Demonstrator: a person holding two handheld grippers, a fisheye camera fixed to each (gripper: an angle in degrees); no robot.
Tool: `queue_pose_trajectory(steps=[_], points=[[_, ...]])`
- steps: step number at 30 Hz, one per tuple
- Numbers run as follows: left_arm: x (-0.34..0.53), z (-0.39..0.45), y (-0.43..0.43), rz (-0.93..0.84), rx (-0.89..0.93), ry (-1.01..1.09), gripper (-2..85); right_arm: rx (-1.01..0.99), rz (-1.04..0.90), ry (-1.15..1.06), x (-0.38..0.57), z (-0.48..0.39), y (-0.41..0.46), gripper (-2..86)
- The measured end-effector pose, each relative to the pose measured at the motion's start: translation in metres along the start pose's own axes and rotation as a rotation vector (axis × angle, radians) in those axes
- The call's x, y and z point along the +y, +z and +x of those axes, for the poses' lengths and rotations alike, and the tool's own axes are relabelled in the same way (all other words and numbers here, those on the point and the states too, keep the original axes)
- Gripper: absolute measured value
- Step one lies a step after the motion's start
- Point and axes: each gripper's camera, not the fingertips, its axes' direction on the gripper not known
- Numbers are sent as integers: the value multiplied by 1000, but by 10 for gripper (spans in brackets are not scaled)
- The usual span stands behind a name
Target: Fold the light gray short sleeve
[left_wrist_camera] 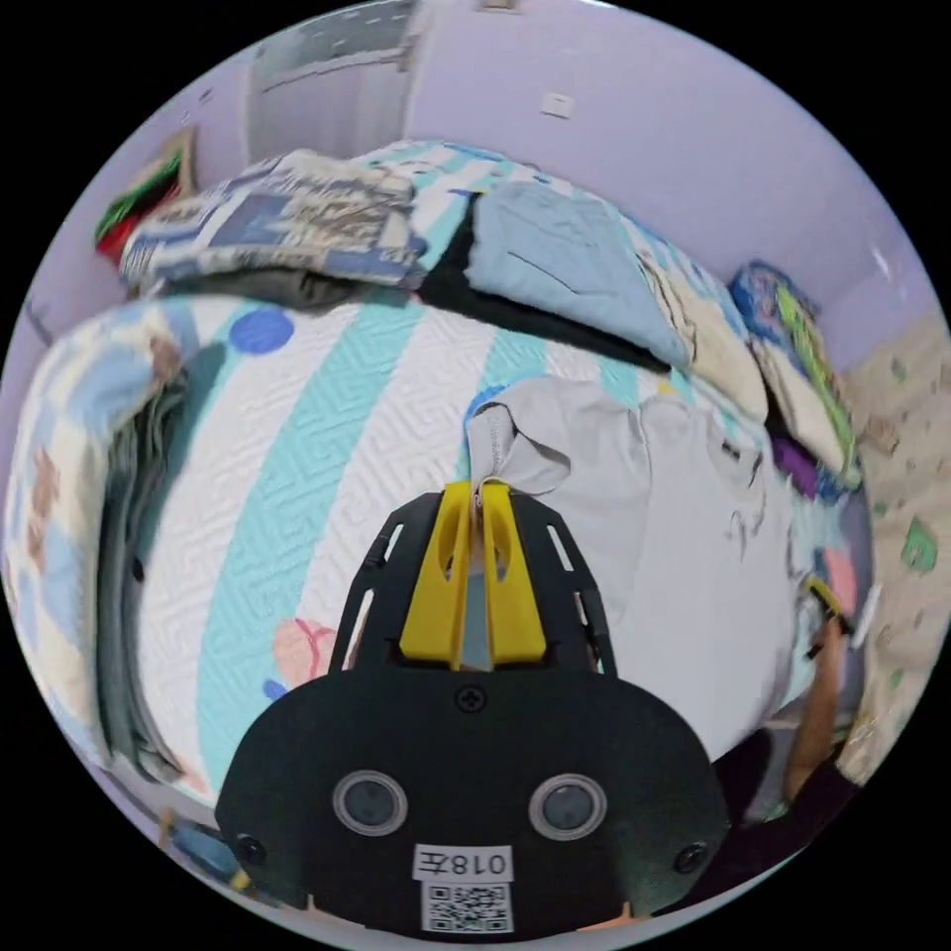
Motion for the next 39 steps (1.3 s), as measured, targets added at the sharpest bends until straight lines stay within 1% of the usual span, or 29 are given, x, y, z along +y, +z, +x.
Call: queue_pose_trajectory(steps=[1, 2, 3, 4, 5, 6, 8, 9, 10, 11, 12, 13, 14, 16, 17, 19, 20, 22, 23, 25, 26, 28, 31, 33, 36, 39], points=[[-1, -13, -2, -13, 76, -82, 23, -123, 19, 188, 7, 41, 2, 10], [-1, -19, -4, -14, 103, -115, 28, -295, 48, 398, 23, 85, 7, 12], [1, -28, -8, -4, 157, -175, 40, -397, 74, 497, 33, 105, 11, 13], [5, -39, -12, 22, 237, -245, 49, -605, 157, 667, 58, 141, 18, 16], [7, -44, -15, 40, 281, -282, 53, -722, 218, 745, 78, 164, 23, 19], [12, -51, -23, 80, 345, -349, 60, -727, 225, 761, 85, 171, 22, 21], [17, -50, -44, 155, 327, -392, 71, -624, 270, 729, 105, 187, 4, 31], [16, -38, -62, 195, 267, -366, 75, -614, 281, 716, 109, 190, -1, 35], [12, -17, -80, 230, 204, -301, 78, -615, 291, 680, 117, 193, -9, 43], [10, -3, -88, 243, 176, -258, 78, -622, 283, 623, 122, 192, -15, 53], [4, 31, -101, 263, 142, -151, 79, -619, 271, 592, 124, 190, -16, 57], [-2, 74, -110, 268, 136, -25, 81, -599, 252, 543, 129, 186, -19, 62], [-5, 100, -112, 260, 143, 46, 82, -576, 266, 511, 137, 181, -22, 66], [-17, 216, -104, 157, 203, 327, 86, -562, 296, 477, 149, 175, -23, 70], [-19, 247, -100, 126, 223, 394, 86, -570, 302, 463, 156, 174, -20, 73], [-19, 377, -75, -14, 302, 643, 91, -604, 309, 440, 161, 176, -16, 74], [-17, 408, -68, -52, 323, 692, 92, -637, 312, 414, 160, 180, -15, 74], [-8, 527, -31, -197, 410, 847, 98, -679, 338, 368, 159, 188, -16, 72], [-5, 554, -21, -232, 423, 872, 99, -682, 367, 361, 161, 197, -17, 68], [6, 651, 17, -348, 456, 934, 102, -682, 428, 391, 170, 215, -17, 62], [8, 672, 26, -377, 459, 938, 103, -729, 469, 426, 177, 231, -15, 58], [14, 743, 54, -455, 492, 930, 106, -818, 520, 456, 183, 251, -10, 55], [14, 810, 74, -518, 501, 905, 107, -889, 539, 481, 188, 275, -4, 51], [10, 838, 79, -538, 503, 877, 107, -913, 561, 487, 190, 285, -3, 50], [-2, 867, 91, -595, 555, 768, 108, -905, 584, 498, 193, 300, -3, 46], [-7, 896, 101, -648, 527, 731, 114, -923, 583, 519, 194, 312, 3, 40]])
